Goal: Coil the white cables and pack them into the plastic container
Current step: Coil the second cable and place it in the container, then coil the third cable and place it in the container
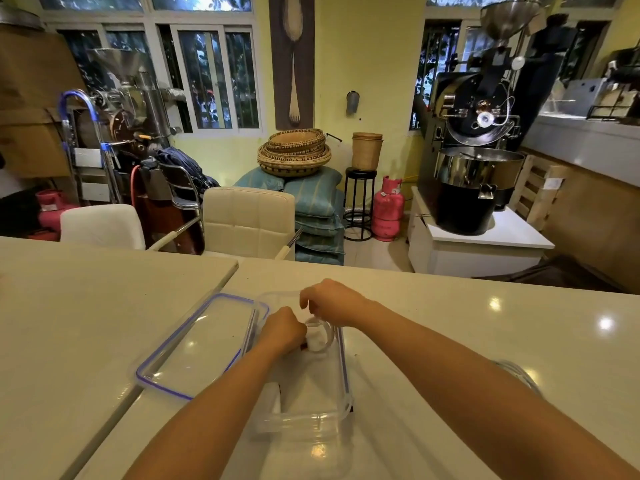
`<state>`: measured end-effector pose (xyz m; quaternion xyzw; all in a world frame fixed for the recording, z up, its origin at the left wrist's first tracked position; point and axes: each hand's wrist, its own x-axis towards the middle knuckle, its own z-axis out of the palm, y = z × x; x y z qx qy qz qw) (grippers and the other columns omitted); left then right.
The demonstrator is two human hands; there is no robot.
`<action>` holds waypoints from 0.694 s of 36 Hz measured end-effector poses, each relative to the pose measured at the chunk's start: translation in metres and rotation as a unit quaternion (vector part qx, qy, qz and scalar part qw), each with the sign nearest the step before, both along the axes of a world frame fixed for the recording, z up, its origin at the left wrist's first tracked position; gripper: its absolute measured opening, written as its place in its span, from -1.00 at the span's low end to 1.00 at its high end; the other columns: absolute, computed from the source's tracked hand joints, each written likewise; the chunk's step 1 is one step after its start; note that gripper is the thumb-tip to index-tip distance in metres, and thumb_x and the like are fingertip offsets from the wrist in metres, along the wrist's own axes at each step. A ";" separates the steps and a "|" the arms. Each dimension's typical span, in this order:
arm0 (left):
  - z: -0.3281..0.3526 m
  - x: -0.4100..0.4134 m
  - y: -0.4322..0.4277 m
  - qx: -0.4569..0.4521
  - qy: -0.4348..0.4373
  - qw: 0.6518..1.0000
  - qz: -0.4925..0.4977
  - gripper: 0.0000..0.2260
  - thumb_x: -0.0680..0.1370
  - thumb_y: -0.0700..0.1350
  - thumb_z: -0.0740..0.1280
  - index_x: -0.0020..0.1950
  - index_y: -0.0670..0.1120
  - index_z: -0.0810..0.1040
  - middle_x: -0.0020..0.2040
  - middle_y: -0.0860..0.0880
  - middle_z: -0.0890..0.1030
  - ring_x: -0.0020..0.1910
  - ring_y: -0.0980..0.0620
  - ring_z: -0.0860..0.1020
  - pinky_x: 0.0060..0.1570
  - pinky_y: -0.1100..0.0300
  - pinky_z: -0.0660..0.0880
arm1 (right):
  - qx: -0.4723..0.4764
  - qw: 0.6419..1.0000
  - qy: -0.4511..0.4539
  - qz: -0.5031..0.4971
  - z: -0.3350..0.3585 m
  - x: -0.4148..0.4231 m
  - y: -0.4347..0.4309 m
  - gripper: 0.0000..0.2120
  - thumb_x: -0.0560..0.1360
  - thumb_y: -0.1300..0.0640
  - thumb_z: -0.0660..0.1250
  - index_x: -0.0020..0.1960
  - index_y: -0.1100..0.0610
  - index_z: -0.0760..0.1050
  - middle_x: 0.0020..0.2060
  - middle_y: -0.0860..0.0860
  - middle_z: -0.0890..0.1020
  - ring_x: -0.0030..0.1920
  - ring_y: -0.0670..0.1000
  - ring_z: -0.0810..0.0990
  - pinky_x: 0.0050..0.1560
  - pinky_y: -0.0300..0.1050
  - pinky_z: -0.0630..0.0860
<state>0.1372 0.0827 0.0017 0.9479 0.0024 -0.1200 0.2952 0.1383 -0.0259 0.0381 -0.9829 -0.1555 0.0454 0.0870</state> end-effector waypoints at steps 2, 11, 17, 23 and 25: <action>0.001 0.001 0.000 -0.001 0.001 1.000 0.008 -0.74 0.49 -0.24 0.24 0.16 -0.27 0.46 -0.14 -0.16 0.51 -0.17 -0.07 0.48 -0.25 0.17 0.41 | 0.025 1.000 -0.007 -0.003 0.009 -0.005 -0.008 -0.69 0.50 0.39 0.18 0.19 0.21 0.48 0.11 0.16 0.61 0.12 0.14 0.56 0.14 -0.02 0.50; 0.022 0.002 -0.001 -0.026 -0.022 0.999 -0.015 -0.81 0.52 -0.25 0.18 0.05 -0.29 0.50 -0.02 -0.27 0.60 -0.10 -0.14 0.54 -0.21 0.11 0.44 | 0.066 0.995 -0.041 -0.069 0.039 -0.028 -0.063 -0.74 0.51 0.32 0.22 0.18 0.25 0.50 0.10 0.18 0.61 0.12 0.14 0.56 0.13 -0.04 0.47; 0.046 -0.004 -0.027 -0.073 -0.052 0.994 -0.068 -0.82 0.54 -0.22 0.18 0.06 -0.23 0.50 -0.10 -0.15 0.51 -0.11 -0.12 0.51 -0.12 0.11 0.43 | 0.086 0.985 -0.061 -0.140 0.047 -0.055 -0.118 -0.77 0.50 0.30 0.26 0.15 0.24 0.52 0.08 0.18 0.63 0.08 0.11 0.57 -0.07 -0.22 0.37; 0.060 -0.024 -0.071 -0.115 -0.084 0.979 -0.147 -0.90 0.55 -0.18 0.18 -0.05 -0.16 0.46 -0.15 -0.13 0.52 -0.39 0.08 0.43 -0.42 0.27 0.35 | 0.094 0.973 -0.055 -0.203 0.043 -0.086 -0.167 -0.78 0.48 0.29 0.30 0.12 0.26 0.53 0.06 0.19 0.62 0.08 0.16 0.56 -0.06 -0.20 0.37; 0.061 -0.033 -0.088 -0.126 -0.084 0.973 -0.174 -0.85 0.56 -0.16 0.18 0.02 -0.19 0.50 -0.14 -0.12 0.52 -0.37 0.08 0.45 -0.41 0.27 0.35 | 0.095 0.970 -0.033 -0.223 0.039 -0.096 -0.183 -0.77 0.47 0.29 0.31 0.13 0.27 0.52 0.07 0.19 0.61 0.09 0.16 0.55 -0.05 -0.18 0.39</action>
